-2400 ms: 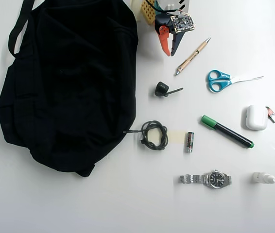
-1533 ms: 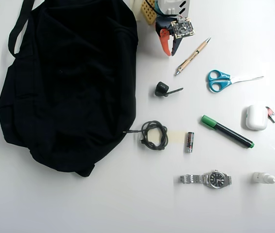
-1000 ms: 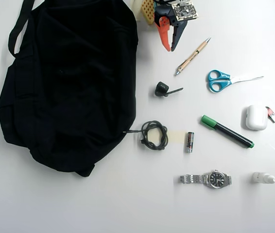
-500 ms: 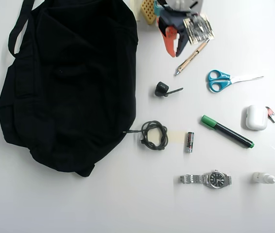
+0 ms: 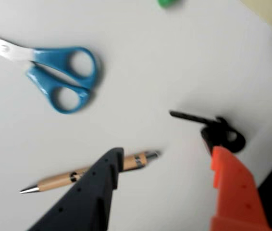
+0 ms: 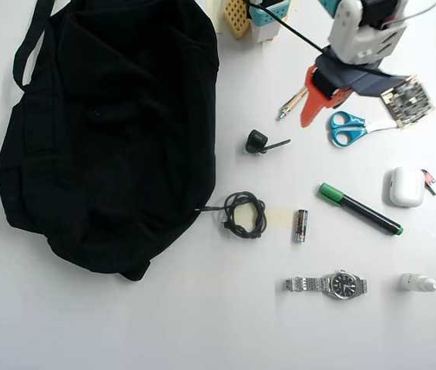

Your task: Put the whiteboard marker into the black bag

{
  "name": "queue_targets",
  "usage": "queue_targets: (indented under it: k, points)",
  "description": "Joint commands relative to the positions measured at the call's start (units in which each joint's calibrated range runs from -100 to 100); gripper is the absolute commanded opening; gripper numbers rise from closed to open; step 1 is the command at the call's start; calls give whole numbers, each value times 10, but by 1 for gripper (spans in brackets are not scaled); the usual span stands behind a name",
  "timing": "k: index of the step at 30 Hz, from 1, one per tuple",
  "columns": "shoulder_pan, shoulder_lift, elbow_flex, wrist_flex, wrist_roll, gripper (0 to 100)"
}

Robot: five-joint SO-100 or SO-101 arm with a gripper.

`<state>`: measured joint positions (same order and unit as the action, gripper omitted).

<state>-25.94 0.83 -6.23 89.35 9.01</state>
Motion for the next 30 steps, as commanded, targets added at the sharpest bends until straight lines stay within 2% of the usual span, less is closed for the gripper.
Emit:
queue_targets:
  k: [1, 8, 16, 22, 30]
  points:
    - [-21, -1, -31, -41, 7, 25]
    - [-44, 48, -46, -91, 9, 26]
    - [-31, 231, -295, -31, 14, 26]
    - [-31, 383, -510, 15, 7, 31]
    - [-29, 466, -565, -42, -6, 32]
